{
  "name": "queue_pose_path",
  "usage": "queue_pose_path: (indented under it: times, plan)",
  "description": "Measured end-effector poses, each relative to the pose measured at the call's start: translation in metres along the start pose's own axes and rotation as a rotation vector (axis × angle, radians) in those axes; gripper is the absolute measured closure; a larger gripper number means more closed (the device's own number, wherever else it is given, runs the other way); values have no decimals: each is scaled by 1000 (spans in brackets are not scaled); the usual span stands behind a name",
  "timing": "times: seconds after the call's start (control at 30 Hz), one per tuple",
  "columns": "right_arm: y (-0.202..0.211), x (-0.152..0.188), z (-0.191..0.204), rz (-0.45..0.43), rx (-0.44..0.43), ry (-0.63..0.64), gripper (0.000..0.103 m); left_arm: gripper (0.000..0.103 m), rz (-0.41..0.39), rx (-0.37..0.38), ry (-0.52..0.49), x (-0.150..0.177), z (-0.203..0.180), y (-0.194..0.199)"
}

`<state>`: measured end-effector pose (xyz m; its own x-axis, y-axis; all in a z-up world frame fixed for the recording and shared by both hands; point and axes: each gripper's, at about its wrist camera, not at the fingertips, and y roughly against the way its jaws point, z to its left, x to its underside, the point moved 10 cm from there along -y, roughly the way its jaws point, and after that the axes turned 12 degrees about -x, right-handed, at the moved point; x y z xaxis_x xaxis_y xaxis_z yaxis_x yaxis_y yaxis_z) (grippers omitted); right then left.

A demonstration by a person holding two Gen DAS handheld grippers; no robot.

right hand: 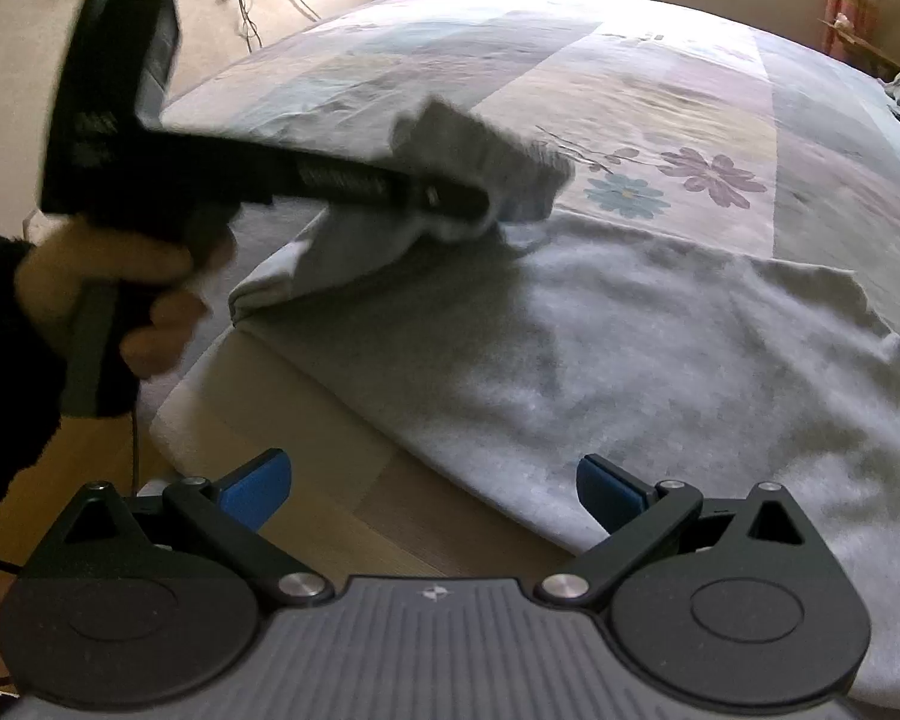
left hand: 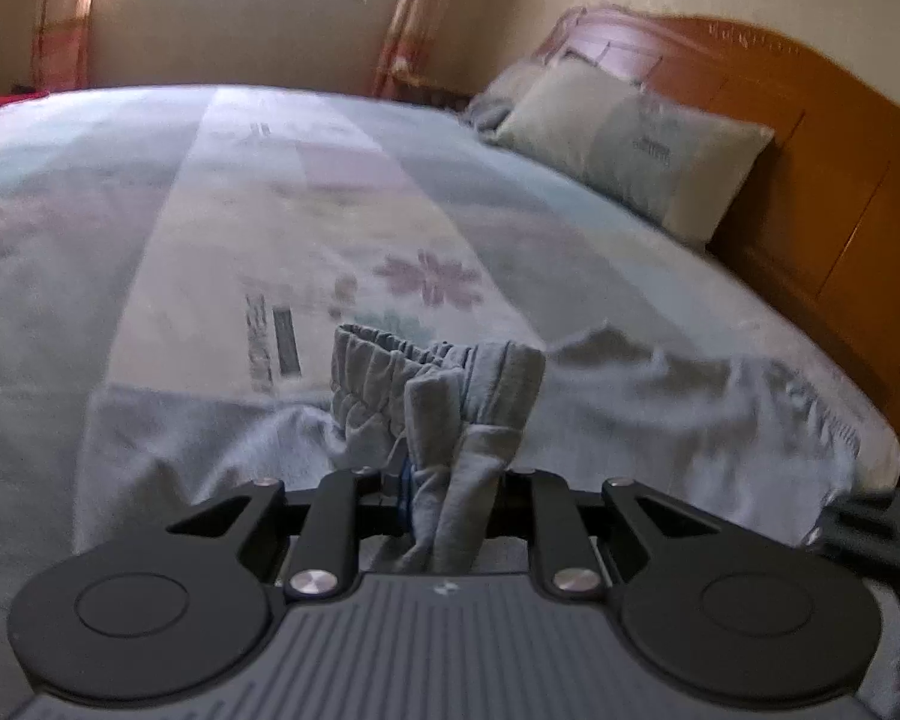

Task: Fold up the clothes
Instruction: 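Lower the held cuff onto the sweatpants and open the left tool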

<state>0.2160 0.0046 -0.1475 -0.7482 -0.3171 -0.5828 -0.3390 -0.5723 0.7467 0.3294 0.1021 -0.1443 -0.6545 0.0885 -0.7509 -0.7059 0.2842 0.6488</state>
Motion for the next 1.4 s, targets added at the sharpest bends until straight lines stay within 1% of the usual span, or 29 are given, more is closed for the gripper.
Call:
queue_pose_path:
  times: [0.03, 0.07, 0.13, 0.17, 0.2, 0.33, 0.37, 0.4, 0.47, 0.53, 0.6, 0.67, 0.73, 0.77, 0.83, 0.93, 1.07, 1.13, 1.2, 1.23, 1.3, 1.4]
  plan:
    - [1, 0, -1, 0, 4, -2, 0, 85, 17, 4, -7, 4, -1, -4]
    - [1, 1, -2, 0, 7, -4, 0, 82, 39, 14, -13, 8, -3, -6]
    - [2, 1, -5, -1, 11, -11, 0, 79, 75, 33, -27, 14, -7, -9]
    - [3, 1, -7, -3, 13, -16, 0, 70, 71, 42, -40, 14, -10, -6]
    - [4, 2, -9, -4, 15, -21, 0, 61, 63, 61, -55, 13, -13, 0]
    - [6, 2, -16, -9, 28, -37, 0, 55, 7, 143, -66, -1, -14, 34]
    - [7, 2, -17, -11, 29, -39, 0, 52, -13, 148, -69, -5, -10, 42]
    - [7, 2, -17, -14, 30, -42, 0, 46, -39, 123, -79, -10, -3, 49]
    - [7, 2, -19, -17, 31, -47, 0, 39, -85, 69, -95, -19, 12, 59]
    - [7, 1, -20, -19, 32, -52, 0, 40, -75, 8, -70, -17, 35, 56]
    - [6, 1, -20, -17, 33, -52, 0, 40, -38, -13, -37, -3, 51, 47]
    - [4, 1, -21, -13, 35, -52, 0, 40, 24, -26, -17, 20, 62, 34]
    - [3, 2, -20, -8, 37, -52, 0, 40, 98, -35, -20, 48, 67, 21]
    - [2, 2, -19, -6, 37, -52, 0, 40, 119, -38, -23, 59, 68, 18]
    - [0, 0, -20, -15, 30, -54, 0, 40, 103, -40, -35, 68, 68, 22]
    - [-2, -9, -22, -50, 3, -57, 0, 39, 73, -48, -25, 65, 73, 42]
    - [-8, -27, -30, -114, -98, -134, 0, 35, 14, -118, -33, 62, 86, 65]
    - [-14, -35, -32, -135, -145, -164, 0, 32, 11, -153, -68, 67, 88, 71]
    - [-22, -43, -32, -149, -180, -169, 0, 31, 16, -170, -100, 75, 88, 73]
    - [-25, -48, -31, -155, -186, -158, 0, 31, 17, -171, -113, 78, 88, 74]
    - [-33, -60, -32, -165, -180, -131, 0, 31, -6, -150, -128, 82, 85, 78]
    - [-45, -76, -29, -176, -206, -101, 0, 31, -41, -79, -122, 80, 80, 77]
